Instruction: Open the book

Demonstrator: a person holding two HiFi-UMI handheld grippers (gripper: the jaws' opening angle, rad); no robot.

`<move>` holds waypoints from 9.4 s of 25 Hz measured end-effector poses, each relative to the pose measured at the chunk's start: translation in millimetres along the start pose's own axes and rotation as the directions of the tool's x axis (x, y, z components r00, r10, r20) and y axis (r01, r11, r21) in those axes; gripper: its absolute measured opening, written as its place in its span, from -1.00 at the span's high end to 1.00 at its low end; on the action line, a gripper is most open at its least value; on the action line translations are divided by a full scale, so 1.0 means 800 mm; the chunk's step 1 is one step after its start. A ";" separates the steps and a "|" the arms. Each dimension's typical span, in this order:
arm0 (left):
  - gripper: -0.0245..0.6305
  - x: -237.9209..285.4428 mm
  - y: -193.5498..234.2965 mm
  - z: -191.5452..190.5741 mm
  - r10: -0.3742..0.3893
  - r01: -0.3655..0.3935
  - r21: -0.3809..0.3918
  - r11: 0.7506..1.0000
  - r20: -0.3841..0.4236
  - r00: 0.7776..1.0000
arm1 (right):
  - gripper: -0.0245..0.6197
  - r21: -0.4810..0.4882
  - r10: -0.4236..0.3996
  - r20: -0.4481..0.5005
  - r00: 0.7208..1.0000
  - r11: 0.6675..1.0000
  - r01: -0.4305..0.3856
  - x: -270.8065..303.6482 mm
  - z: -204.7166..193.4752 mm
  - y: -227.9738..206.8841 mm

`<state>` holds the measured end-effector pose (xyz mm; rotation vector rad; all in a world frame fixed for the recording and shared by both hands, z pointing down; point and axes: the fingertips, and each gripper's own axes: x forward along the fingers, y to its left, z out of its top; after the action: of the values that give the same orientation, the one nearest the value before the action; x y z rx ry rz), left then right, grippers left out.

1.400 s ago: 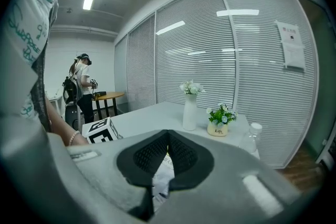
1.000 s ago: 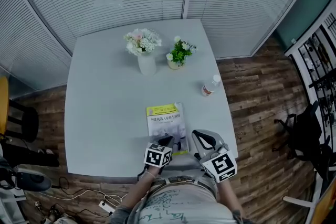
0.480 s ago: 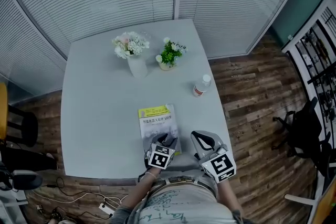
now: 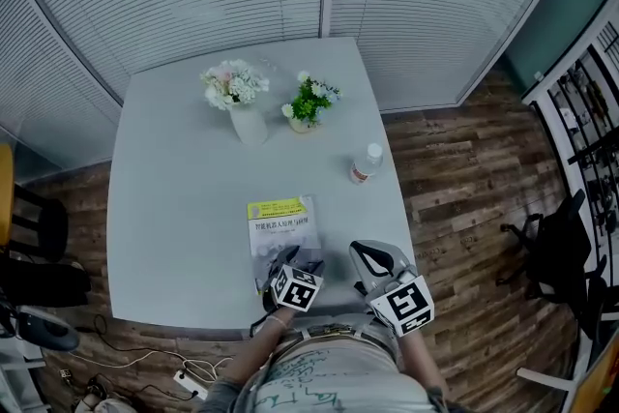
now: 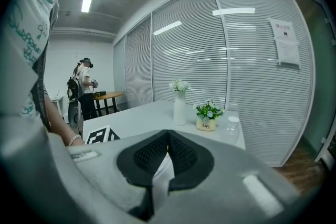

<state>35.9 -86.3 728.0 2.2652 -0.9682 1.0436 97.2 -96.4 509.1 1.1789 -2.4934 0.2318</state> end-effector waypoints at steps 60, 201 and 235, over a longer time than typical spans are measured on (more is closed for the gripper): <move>0.81 -0.130 0.119 -0.049 -0.056 0.172 -0.499 0.849 0.238 0.970 | 0.92 -0.023 0.047 -0.014 0.999 0.999 -0.047 0.068 0.025 0.092; 0.93 -0.204 0.088 0.017 -0.108 0.192 -0.195 0.962 0.376 0.920 | 0.92 -0.008 0.068 -0.067 0.995 0.998 -0.069 0.069 -0.011 0.077; 0.93 -0.327 0.065 0.138 -0.094 0.146 -0.029 0.989 0.641 0.762 | 0.92 -0.075 0.240 0.077 0.968 0.969 -0.234 0.081 0.088 0.147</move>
<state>-73.6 -85.3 460.5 2.6237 -1.0628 0.1387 -49.5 -88.6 471.6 0.8806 -2.6955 0.1635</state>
